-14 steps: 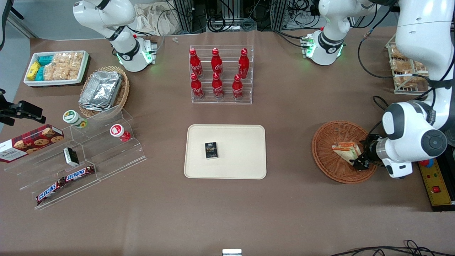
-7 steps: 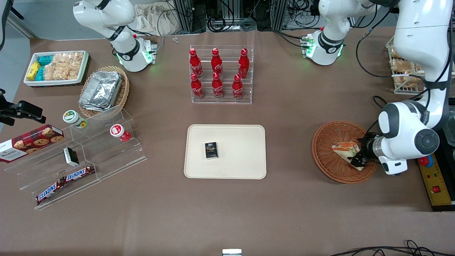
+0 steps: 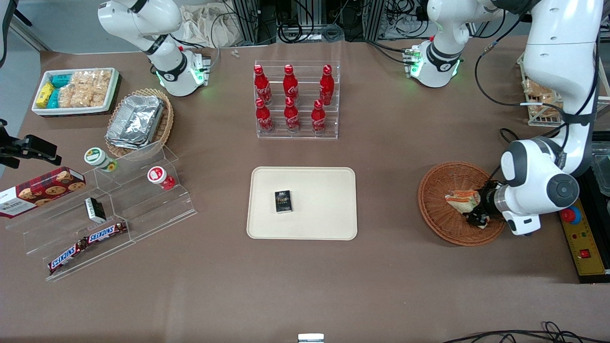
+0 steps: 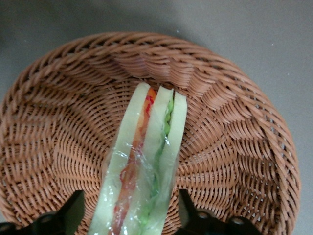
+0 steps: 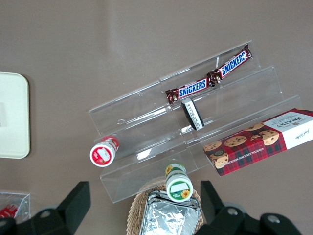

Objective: Place sandwich from basket to tray
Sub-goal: 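Close the left gripper on the sandwich and lift it from the basket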

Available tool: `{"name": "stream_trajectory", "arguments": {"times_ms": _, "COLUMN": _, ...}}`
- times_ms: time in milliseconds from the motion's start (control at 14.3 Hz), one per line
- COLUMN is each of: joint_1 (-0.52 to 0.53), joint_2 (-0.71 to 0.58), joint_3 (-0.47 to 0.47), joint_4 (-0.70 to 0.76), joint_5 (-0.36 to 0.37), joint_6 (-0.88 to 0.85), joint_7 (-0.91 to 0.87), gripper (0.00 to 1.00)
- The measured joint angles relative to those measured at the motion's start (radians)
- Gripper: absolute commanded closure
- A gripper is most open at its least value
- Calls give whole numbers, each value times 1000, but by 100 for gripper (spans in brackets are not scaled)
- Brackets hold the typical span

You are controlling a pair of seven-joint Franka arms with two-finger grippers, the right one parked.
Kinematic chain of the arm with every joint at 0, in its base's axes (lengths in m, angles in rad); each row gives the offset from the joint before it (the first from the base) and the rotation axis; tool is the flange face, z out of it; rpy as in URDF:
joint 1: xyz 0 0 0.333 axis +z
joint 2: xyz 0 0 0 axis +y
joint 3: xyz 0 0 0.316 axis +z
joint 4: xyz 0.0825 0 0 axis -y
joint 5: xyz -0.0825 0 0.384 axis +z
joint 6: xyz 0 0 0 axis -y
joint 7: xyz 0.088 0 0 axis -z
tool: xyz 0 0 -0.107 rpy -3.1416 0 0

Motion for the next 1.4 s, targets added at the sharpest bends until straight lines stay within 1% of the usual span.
{"name": "stream_trajectory", "arguments": {"times_ms": 140, "joint_1": -7, "joint_2": 0, "joint_3": 0, "joint_4": 0, "joint_5": 0, "joint_6": 0, "joint_7": -5, "gripper": 76}}
{"name": "stream_trajectory", "arguments": {"times_ms": 209, "joint_1": -9, "joint_2": -1, "joint_3": 0, "joint_4": 1, "joint_5": 0, "joint_6": -6, "joint_7": -7, "gripper": 93}}
{"name": "stream_trajectory", "arguments": {"times_ms": 279, "joint_1": -9, "joint_2": -5, "joint_3": -1, "joint_4": 4, "joint_5": 0, "joint_6": -24, "joint_7": -7, "gripper": 100}}
{"name": "stream_trajectory", "arguments": {"times_ms": 488, "joint_1": -9, "joint_2": -35, "joint_3": -1, "joint_4": 36, "joint_5": 0, "joint_6": -147, "joint_7": -7, "gripper": 100}}
{"name": "stream_trajectory", "arguments": {"times_ms": 767, "joint_1": -9, "joint_2": -111, "joint_3": -19, "joint_4": 179, "joint_5": -1, "joint_6": -436, "joint_7": -7, "gripper": 100}}
{"name": "stream_trajectory", "arguments": {"times_ms": 907, "joint_1": -10, "joint_2": -129, "joint_3": -72, "joint_4": 279, "joint_5": -1, "joint_6": -544, "joint_7": -7, "gripper": 100}}
{"name": "stream_trajectory", "arguments": {"times_ms": 1047, "joint_1": -13, "joint_2": -131, "joint_3": -142, "joint_4": 366, "joint_5": -1, "joint_6": -581, "joint_7": 17, "gripper": 100}}
{"name": "stream_trajectory", "arguments": {"times_ms": 1116, "joint_1": -17, "joint_2": -130, "joint_3": -174, "joint_4": 393, "joint_5": 0, "joint_6": -584, "joint_7": 79, "gripper": 100}}
{"name": "stream_trajectory", "arguments": {"times_ms": 1256, "joint_1": -23, "joint_2": -115, "joint_3": -218, "joint_4": 441, "joint_5": -1, "joint_6": -583, "joint_7": 263, "gripper": 100}}
{"name": "stream_trajectory", "arguments": {"times_ms": 1395, "joint_1": -40, "joint_2": -77, "joint_3": -236, "joint_4": 494, "joint_5": -1, "joint_6": -583, "joint_7": 364, "gripper": 100}}
